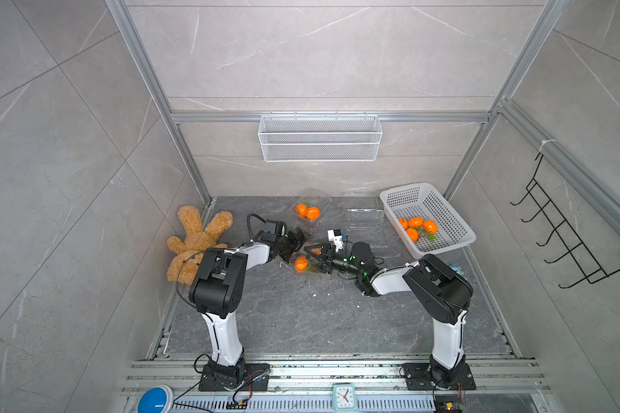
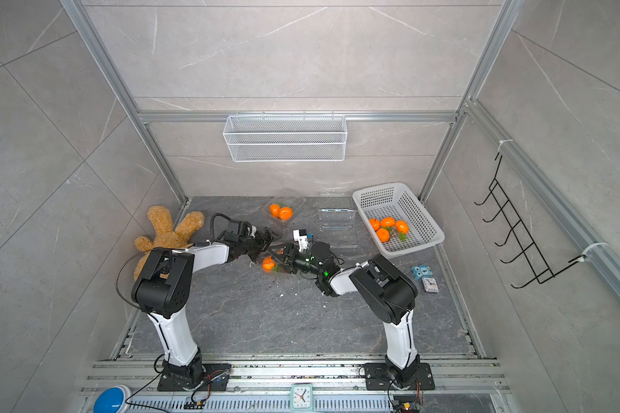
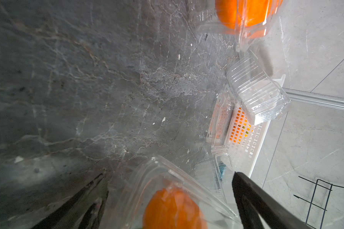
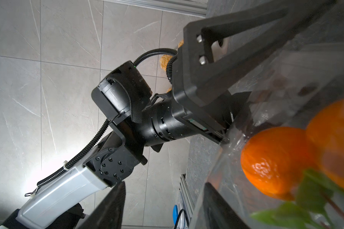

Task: Take oranges out of containers
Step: Open the packing box at the center of the board.

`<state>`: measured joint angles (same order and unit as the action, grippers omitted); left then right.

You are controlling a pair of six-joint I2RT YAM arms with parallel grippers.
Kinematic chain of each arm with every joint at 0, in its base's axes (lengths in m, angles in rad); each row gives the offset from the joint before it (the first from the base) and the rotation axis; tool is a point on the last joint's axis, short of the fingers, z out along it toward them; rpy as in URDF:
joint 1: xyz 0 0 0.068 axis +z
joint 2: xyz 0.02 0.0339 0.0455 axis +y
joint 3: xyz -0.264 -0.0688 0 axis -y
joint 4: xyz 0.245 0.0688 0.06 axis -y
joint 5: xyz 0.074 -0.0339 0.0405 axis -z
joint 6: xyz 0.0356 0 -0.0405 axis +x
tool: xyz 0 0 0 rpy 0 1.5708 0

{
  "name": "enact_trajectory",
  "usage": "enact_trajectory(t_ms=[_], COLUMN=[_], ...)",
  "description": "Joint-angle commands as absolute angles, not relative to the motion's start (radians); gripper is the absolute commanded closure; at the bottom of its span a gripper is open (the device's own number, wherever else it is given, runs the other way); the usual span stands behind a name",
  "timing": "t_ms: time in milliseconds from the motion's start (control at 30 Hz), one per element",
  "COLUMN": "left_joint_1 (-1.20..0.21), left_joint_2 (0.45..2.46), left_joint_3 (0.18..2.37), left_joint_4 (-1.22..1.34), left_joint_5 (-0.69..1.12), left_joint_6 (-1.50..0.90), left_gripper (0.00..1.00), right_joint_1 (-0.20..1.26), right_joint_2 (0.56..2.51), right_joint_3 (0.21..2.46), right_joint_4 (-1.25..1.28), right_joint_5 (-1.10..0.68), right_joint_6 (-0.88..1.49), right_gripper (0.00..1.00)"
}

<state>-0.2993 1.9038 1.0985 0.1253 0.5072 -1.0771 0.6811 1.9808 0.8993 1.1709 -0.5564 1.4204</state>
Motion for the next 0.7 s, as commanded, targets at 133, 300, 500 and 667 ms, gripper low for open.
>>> enact_trajectory(t_ms=[133, 300, 500, 667], left_joint_1=[-0.333, -0.338, -0.345, -0.356], left_joint_2=[1.859, 1.856, 1.85, 1.851], left_joint_3=[1.097, 1.076, 1.052, 1.029], left_joint_4=[0.184, 0.219, 0.267, 0.308], left_joint_5=[0.569, 0.569, 0.568, 0.558], left_joint_6=[-1.14, -1.169, -1.211, -1.249], left_gripper=[0.01, 0.0, 0.01, 0.0], right_joint_1=[0.689, 0.687, 0.689, 0.689], right_joint_2=[2.009, 2.017, 2.029, 2.028], right_joint_3=[0.873, 0.834, 0.812, 0.801], right_joint_4=[1.316, 1.386, 1.455, 1.466], right_joint_5=[-0.496, -0.442, -0.393, -0.364], right_joint_6=[1.444, 1.459, 1.472, 1.466], right_gripper=[0.37, 0.37, 0.37, 0.37])
